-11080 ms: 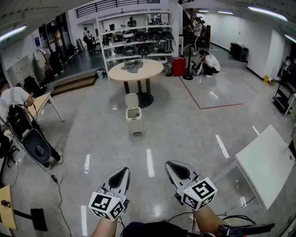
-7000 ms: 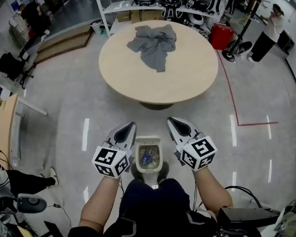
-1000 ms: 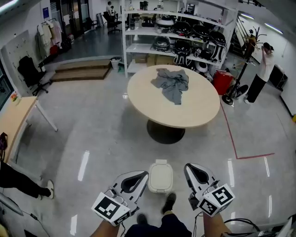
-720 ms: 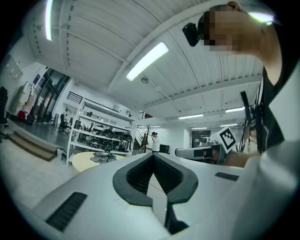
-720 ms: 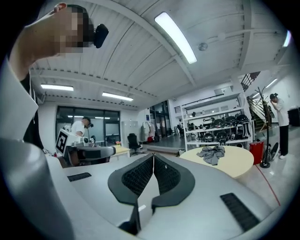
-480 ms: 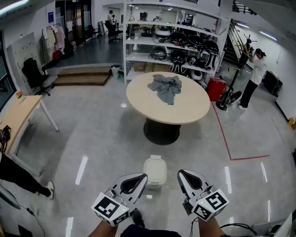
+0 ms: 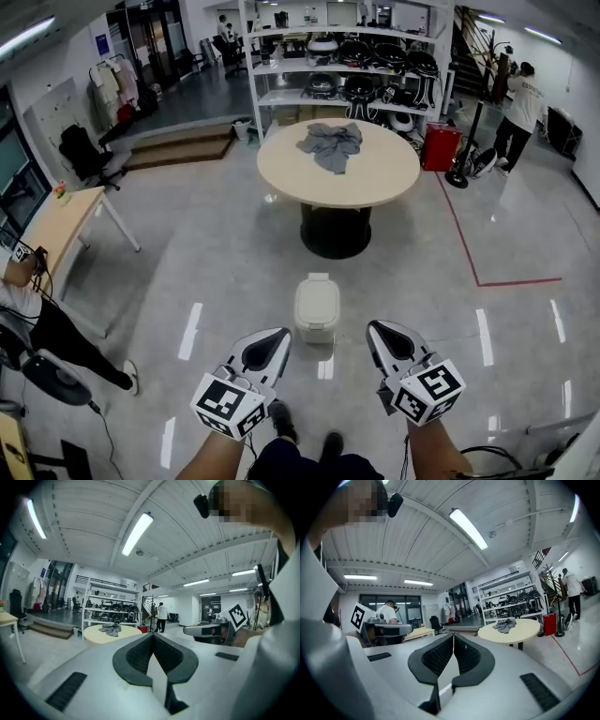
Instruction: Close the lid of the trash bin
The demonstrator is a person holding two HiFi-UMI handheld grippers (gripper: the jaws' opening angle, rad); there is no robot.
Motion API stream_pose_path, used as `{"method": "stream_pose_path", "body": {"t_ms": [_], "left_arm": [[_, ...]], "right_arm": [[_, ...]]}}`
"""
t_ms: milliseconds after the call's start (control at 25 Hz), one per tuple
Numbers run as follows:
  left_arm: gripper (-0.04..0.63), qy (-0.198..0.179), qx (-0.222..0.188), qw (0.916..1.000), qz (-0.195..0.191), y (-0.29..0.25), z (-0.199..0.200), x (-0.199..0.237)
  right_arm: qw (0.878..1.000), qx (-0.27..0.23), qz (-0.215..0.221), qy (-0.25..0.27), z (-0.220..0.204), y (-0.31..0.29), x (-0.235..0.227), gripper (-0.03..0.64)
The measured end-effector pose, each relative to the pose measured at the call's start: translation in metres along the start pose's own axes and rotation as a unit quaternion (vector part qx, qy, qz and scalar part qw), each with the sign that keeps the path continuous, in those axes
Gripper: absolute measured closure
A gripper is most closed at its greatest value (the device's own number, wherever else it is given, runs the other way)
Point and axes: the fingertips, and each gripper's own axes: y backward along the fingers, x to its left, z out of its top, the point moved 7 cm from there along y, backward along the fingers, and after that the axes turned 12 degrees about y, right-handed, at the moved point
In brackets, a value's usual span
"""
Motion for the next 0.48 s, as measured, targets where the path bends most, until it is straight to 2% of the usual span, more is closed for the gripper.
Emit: {"method": "stream_pose_path", "body": {"t_ms": [160, 320, 480], "left_arm": [[0.598, 0.006, -0.003, 0.9999, 0.009, 0.026, -0.001, -0.022], [0.598, -0.004, -0.006, 0.9999, -0.014, 0.054, -0.003, -0.044], [0.598, -0.005, -0.011, 0.9994, -0.034, 0.095, -0.019, -0.045]], "right_arm": [[1.000, -0.004, -0.002, 0.015, 0.011, 0.024, 0.020, 0.606], [0.999, -0.015, -0.015, 0.025, 0.019, 0.048, 0.051, 0.606], [0.999, -0.012, -0.036, 0.031, 0.011, 0.067, 0.093, 0.606]]}}
